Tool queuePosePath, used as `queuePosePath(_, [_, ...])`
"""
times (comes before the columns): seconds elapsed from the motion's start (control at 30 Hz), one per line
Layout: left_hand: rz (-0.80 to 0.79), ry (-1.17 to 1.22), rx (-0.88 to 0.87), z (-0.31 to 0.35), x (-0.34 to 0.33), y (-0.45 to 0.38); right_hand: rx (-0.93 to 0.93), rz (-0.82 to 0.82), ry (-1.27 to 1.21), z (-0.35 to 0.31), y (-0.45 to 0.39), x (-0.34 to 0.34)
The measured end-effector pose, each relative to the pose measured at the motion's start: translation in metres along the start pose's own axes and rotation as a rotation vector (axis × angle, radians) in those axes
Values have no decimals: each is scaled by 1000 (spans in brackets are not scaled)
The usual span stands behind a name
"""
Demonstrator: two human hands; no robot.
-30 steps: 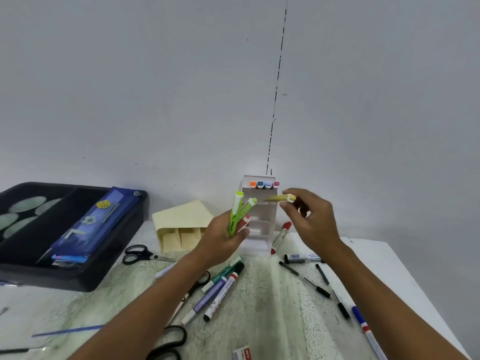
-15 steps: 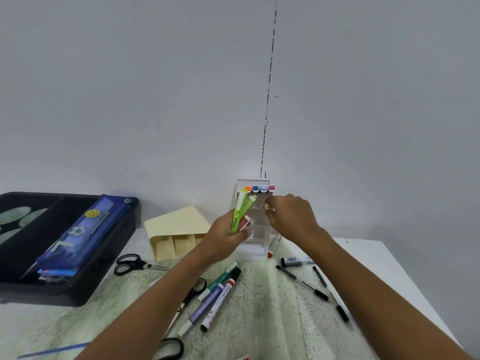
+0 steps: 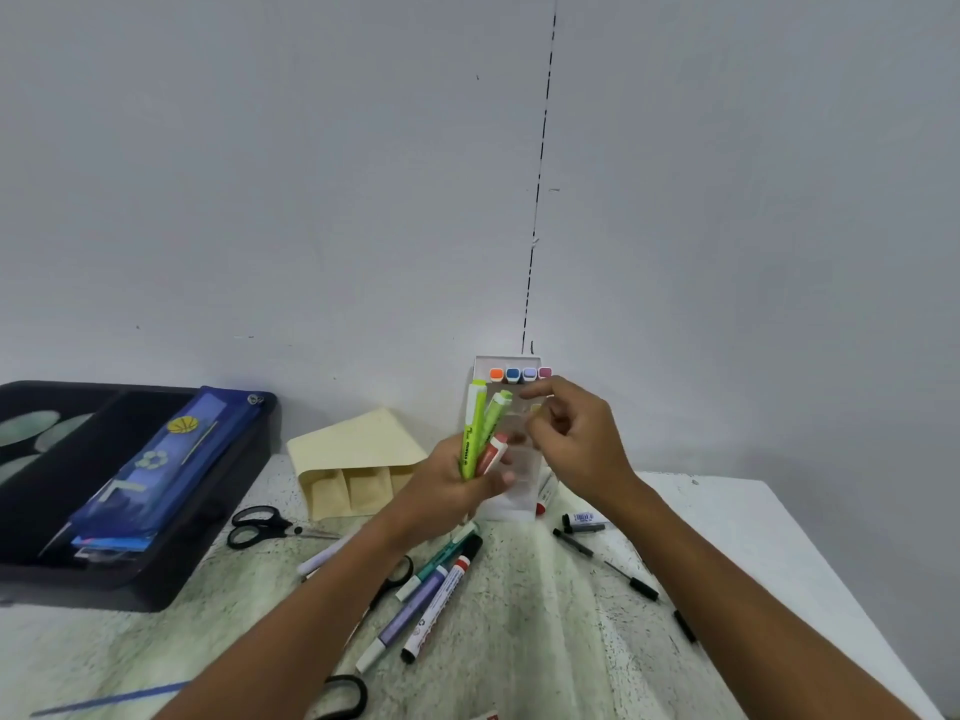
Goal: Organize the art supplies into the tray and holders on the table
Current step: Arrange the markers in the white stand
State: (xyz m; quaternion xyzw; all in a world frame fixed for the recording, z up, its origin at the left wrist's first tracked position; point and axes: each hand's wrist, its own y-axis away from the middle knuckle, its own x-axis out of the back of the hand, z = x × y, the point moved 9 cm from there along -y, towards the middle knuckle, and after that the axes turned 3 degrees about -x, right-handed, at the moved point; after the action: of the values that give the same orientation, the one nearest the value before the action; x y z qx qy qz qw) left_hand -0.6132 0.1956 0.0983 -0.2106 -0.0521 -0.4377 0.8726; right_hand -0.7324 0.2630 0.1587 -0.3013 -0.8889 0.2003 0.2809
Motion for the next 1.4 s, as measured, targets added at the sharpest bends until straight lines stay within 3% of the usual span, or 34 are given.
queuePosePath(0.1, [-14, 88, 22, 2, -5, 4, -168, -114, -256, 0, -4, -12])
queuePosePath(0.33, [-6, -9, 6, 4, -7, 8, -312, -308, -376, 0, -1, -29])
queuePosePath(0.57, [20, 191, 106, -5, -1, 17, -344, -245, -503, -1, -8, -12])
queuePosePath(0.87, [91, 98, 124, -5, -6, 16, -424, -168, -518, 3, -2, -10])
queuePosePath(1.0, [168, 15, 86, -8, 7, 18, -329, -32, -521, -4, -9, 13])
queuePosePath(1.13, [187, -283, -31, -9, 21, 17, -96, 80, -508, -22, -12, 37])
queuePosePath(1.23, [45, -476, -116, -10, 18, 11, 35, 8, -309, -30, -8, 30])
queuePosePath(1.4, [-137, -678, -23, -25, 14, -4, 117, -53, 163, -17, -3, 9])
